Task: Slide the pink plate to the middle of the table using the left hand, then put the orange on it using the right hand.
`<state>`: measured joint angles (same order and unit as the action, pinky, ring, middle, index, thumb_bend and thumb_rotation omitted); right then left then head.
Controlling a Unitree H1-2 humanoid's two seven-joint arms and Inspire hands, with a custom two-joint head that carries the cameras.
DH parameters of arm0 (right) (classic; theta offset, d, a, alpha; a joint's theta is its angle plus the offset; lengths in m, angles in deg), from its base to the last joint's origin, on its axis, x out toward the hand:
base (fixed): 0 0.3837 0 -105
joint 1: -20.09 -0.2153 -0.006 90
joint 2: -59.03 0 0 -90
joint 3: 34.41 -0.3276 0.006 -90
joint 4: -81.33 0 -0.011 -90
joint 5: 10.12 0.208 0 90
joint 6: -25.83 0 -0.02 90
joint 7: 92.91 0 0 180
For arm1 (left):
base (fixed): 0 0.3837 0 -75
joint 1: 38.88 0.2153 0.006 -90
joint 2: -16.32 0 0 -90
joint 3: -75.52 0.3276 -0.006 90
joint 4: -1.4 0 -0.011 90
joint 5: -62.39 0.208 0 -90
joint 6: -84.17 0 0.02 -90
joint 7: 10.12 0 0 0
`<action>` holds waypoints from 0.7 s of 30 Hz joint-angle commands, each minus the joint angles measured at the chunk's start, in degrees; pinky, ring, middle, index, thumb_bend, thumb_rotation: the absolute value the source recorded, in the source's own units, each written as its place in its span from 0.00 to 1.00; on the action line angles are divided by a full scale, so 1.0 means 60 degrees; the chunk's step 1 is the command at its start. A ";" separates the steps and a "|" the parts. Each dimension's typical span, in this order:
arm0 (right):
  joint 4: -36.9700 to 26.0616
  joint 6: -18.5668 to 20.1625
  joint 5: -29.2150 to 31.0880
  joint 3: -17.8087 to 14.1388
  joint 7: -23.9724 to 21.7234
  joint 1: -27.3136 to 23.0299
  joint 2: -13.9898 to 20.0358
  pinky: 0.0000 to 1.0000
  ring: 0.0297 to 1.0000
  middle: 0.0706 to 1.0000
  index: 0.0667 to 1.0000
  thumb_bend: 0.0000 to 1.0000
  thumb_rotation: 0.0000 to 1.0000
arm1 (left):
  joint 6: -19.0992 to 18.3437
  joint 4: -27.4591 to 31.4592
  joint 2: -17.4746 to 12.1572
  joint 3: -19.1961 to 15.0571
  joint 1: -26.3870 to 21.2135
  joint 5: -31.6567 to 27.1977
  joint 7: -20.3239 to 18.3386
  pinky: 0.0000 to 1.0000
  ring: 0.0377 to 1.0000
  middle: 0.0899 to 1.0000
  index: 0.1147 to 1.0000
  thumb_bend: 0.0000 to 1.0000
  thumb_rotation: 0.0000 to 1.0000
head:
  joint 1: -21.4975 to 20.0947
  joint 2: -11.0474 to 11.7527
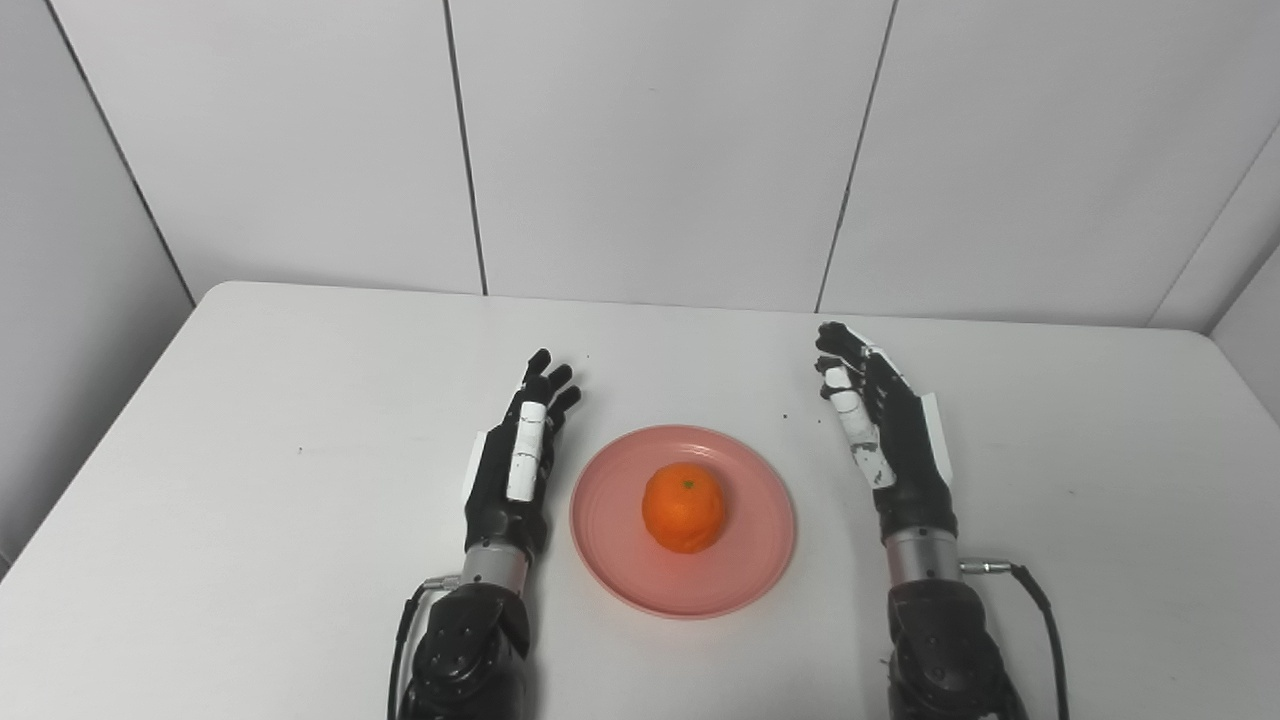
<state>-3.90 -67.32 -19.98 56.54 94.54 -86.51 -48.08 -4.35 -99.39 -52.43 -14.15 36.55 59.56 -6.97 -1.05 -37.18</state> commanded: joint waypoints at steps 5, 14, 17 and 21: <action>0.0207 0.0012 0.1912 -0.0862 -0.0070 0.0111 -0.0601 0.87 0.85 0.85 0.84 0.77 0.99 | 0.1859 -0.1240 -0.0704 0.0436 -0.0134 0.2080 0.1008 0.91 0.94 0.95 0.95 0.82 0.88 | -0.0030 -0.0013; 0.1095 -0.0247 0.2695 -0.1000 -0.0289 0.0664 -0.0788 0.89 0.87 0.86 0.86 0.77 0.96 | 0.0795 -0.0917 -0.0785 0.0542 -0.0037 0.2192 0.0691 0.92 0.96 0.97 0.96 0.85 0.91 | -0.0048 -0.0039; 0.1217 -0.0159 0.2716 -0.0927 -0.0386 0.0825 -0.0795 0.90 0.87 0.86 0.86 0.77 0.94 | 0.0560 -0.0691 -0.0751 0.0574 0.0048 0.2234 0.0730 0.94 0.97 0.97 0.96 0.84 0.92 | -0.0083 -0.0067; 0.1191 0.0148 0.2602 -0.0806 -0.0440 0.0903 -0.0737 0.91 0.87 0.87 0.86 0.76 0.96 | 0.0462 -0.0573 -0.0608 0.0501 0.0123 0.2116 0.0848 0.99 0.99 0.97 0.96 0.83 0.93 | -0.0083 -0.0067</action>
<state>1.27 -67.38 -4.43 51.28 92.44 -83.28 -52.02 -1.71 -101.89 -56.16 -11.04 35.46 72.31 -2.07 -1.58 -37.62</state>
